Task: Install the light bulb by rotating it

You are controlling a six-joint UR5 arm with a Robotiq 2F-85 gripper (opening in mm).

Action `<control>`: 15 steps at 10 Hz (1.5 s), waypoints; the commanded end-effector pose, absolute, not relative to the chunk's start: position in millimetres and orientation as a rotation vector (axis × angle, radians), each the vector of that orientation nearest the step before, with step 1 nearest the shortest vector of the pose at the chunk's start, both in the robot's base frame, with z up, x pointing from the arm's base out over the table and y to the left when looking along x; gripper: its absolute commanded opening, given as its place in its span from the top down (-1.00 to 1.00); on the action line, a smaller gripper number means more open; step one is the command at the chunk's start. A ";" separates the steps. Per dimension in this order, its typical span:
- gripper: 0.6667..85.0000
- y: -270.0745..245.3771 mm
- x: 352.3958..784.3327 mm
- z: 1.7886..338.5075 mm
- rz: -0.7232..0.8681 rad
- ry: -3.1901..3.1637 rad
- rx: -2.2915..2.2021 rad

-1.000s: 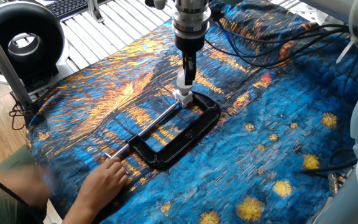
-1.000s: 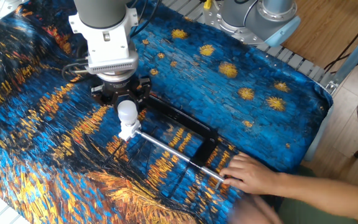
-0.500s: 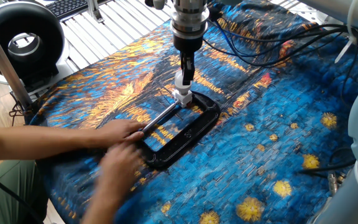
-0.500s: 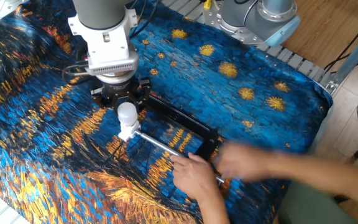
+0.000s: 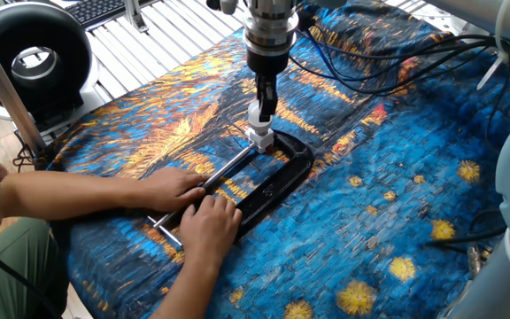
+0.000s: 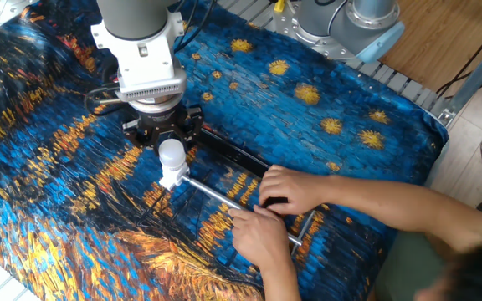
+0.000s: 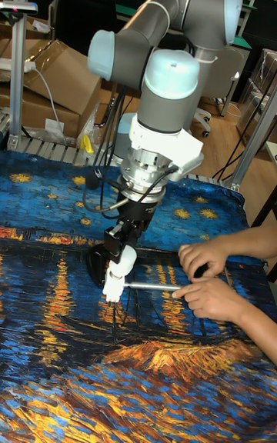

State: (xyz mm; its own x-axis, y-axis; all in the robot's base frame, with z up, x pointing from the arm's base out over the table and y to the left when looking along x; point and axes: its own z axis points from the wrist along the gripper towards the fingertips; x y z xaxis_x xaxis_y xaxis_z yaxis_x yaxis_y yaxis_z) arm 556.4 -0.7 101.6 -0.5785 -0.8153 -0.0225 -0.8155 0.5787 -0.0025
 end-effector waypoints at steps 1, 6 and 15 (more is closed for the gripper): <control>0.99 0.4 557.7 104.6 0.032 2.754 -1.432; 0.99 -4.5 559.3 100.0 0.030 2.749 -1.392; 0.99 -3.8 562.7 102.8 0.025 2.758 -1.337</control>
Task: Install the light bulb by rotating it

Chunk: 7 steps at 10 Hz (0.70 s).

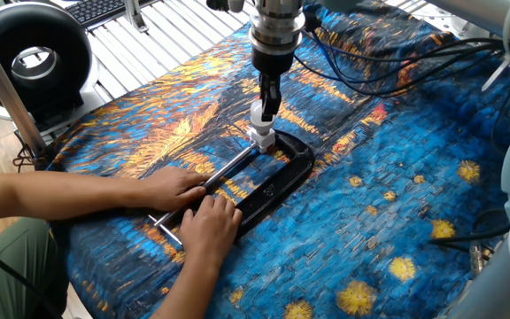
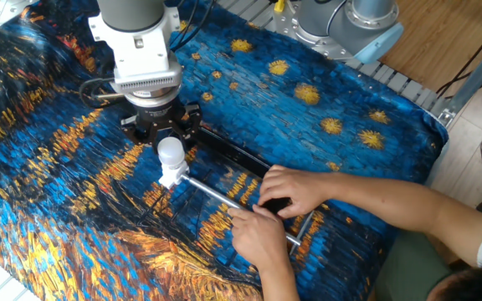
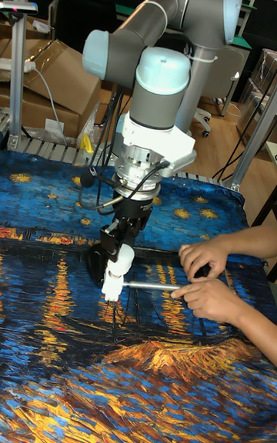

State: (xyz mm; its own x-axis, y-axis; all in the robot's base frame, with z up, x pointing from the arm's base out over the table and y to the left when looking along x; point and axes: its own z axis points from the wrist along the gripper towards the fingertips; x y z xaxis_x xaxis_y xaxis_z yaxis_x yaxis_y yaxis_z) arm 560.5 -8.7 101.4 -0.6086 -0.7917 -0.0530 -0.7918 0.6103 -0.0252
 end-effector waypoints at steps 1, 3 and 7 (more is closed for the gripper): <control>0.99 -1.7 564.2 102.6 0.031 2.755 -1.320; 0.99 -0.4 562.3 100.7 0.050 2.720 -1.380; 0.99 -9.2 563.6 101.7 0.034 2.757 -1.308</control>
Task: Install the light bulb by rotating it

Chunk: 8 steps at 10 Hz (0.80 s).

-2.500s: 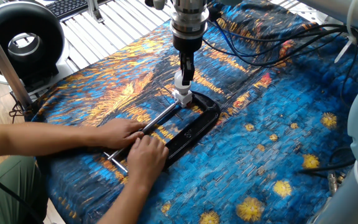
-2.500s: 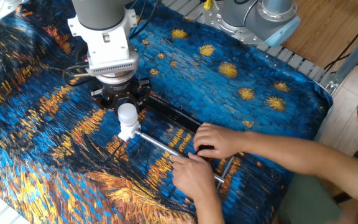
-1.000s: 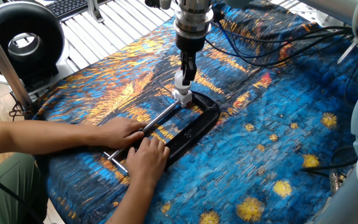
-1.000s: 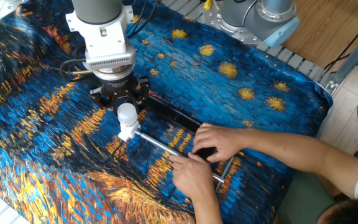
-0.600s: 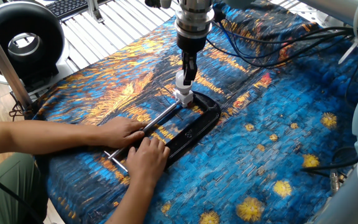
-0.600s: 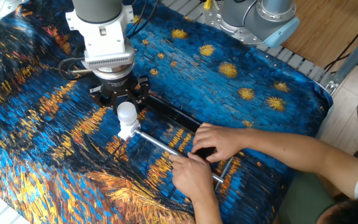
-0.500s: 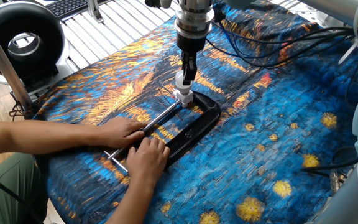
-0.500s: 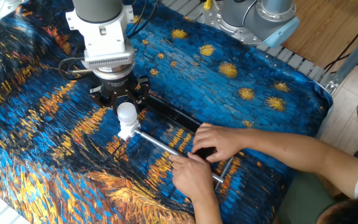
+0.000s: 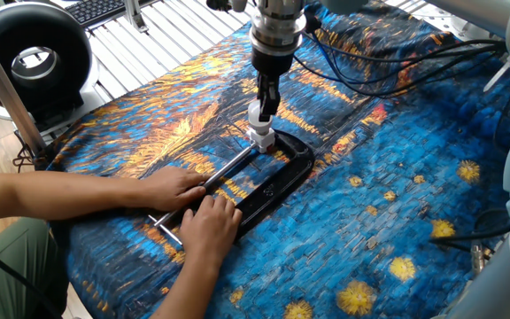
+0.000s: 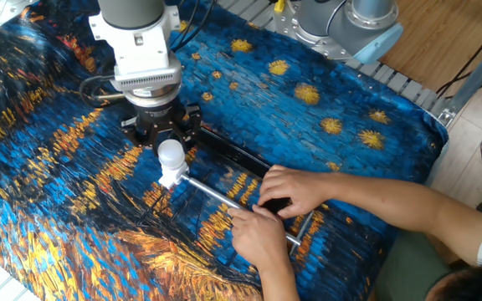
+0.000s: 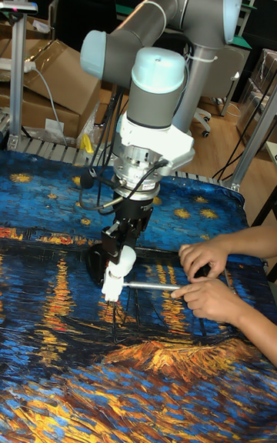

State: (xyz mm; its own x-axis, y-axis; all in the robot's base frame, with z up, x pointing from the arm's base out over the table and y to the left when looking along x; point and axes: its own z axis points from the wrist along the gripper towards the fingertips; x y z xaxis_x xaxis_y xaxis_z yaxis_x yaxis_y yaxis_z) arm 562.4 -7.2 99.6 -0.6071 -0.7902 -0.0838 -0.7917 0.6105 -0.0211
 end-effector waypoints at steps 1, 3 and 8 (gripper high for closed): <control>0.99 -9.9 564.2 102.2 0.028 2.778 -1.271; 0.99 -10.9 565.8 102.2 0.016 2.800 -1.215; 0.99 -18.3 577.0 102.0 -0.032 2.852 -0.994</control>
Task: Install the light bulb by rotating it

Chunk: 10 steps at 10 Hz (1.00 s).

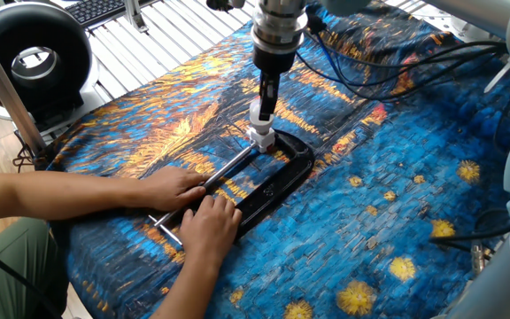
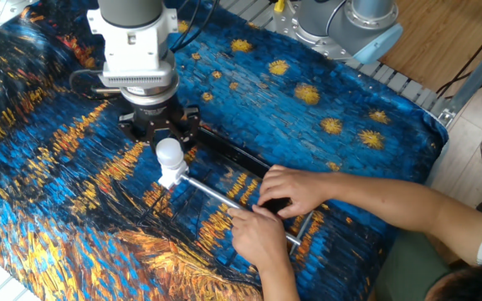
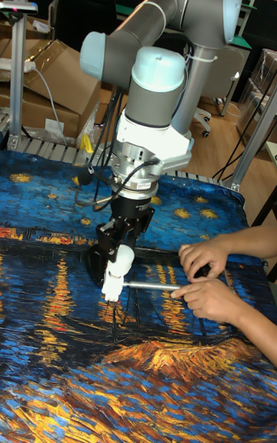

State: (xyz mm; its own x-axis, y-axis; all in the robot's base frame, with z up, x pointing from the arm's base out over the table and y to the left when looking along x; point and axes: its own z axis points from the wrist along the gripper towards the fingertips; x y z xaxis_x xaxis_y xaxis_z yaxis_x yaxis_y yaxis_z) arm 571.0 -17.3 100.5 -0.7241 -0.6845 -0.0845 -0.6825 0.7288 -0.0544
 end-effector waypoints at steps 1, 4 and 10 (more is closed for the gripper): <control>0.99 -18.5 577.9 101.8 -0.031 2.849 -0.985; 0.99 -15.3 575.3 101.2 -0.003 2.847 -0.983; 0.99 -17.0 585.9 104.8 -0.023 2.898 -0.663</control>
State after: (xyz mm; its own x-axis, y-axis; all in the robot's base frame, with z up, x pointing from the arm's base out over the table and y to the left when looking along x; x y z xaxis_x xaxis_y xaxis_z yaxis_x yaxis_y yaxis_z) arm 579.2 -20.6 102.4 -0.8331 -0.5393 -0.1226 -0.5349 0.8421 -0.0689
